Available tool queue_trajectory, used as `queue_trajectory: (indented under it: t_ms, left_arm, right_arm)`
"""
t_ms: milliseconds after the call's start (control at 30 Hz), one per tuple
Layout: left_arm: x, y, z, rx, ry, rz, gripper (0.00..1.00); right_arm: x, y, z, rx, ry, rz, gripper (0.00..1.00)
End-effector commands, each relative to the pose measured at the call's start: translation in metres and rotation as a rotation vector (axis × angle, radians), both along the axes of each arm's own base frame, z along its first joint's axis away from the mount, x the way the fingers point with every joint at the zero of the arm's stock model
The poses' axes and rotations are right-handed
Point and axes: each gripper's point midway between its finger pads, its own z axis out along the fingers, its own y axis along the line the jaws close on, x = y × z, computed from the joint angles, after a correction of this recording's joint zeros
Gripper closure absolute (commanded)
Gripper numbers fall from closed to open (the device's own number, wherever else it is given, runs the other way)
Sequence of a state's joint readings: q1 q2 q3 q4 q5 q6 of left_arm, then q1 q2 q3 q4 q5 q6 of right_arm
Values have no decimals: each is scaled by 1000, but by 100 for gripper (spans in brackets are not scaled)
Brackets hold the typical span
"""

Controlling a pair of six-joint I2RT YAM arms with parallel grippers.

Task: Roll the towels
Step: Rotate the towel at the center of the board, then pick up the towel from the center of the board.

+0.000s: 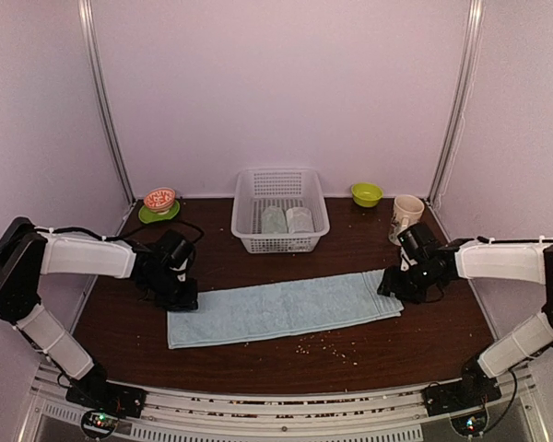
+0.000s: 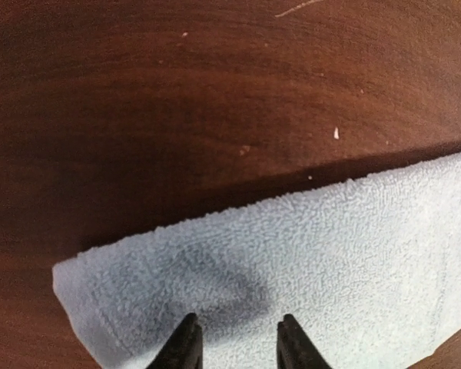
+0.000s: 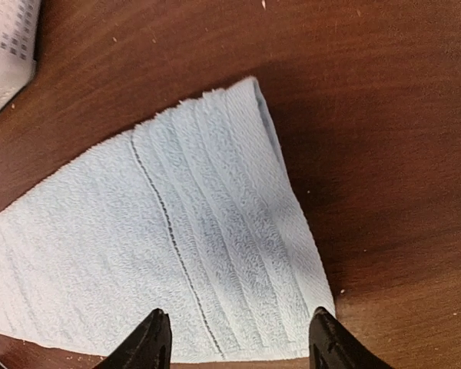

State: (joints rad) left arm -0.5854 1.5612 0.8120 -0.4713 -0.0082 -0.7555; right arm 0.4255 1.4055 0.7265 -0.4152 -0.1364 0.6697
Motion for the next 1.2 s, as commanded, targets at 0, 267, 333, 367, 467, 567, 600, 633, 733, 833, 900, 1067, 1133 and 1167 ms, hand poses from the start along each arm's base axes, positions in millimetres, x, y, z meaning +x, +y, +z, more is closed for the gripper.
queue_trajectory:
  t_ms: [0,267,333,367,467,567,600,633,733,833,900,1067,1133,1167]
  left_arm:
    - [7,-3,33,-16,-57,-37,60]
    - [16,-13,55,-59,-106,-52,52]
    - [15,-13,52,-72,-109,-46,52]
    - [15,-14,51,-81,-113,-41,52]
    - [15,-14,47,-92,-116,-30,53]
    - [16,-15,46,-99,-123,-25,53]
    - [16,-15,46,-102,-126,-24,53]
    - [17,-15,46,-105,-131,-22,53]
    - [18,-17,48,-114,-141,-21,53]
    - [19,-17,50,-118,-153,-20,54]
    - [19,-17,51,-120,-156,-21,54]
    - [20,-18,52,-124,-161,-30,55]
    - [19,-18,51,-123,-158,-33,55]
    - [19,-18,52,-123,-159,-35,55]
  right_arm:
    - [-8,-17,14,-30,-23,-60,37]
    - [-19,-25,-15,-38,50,-131,38]
    - [-21,-26,-22,-24,59,-161,39]
    - [-24,-27,-26,-18,71,-177,39]
    - [-30,-28,-38,-23,108,-193,42]
    - [-43,-32,-55,-46,170,-192,47]
    - [-48,-31,-60,-43,193,-183,49]
    - [-52,-29,-64,-45,214,-172,52]
    - [-66,-28,-75,-68,275,-151,60]
    - [-80,-28,-87,-81,337,-137,72]
    - [-85,-28,-89,-79,355,-136,78]
    - [-89,-29,-88,-72,358,-151,99]
    - [-85,-31,-84,-72,333,-168,100]
    - [-83,-31,-80,-68,317,-176,100]
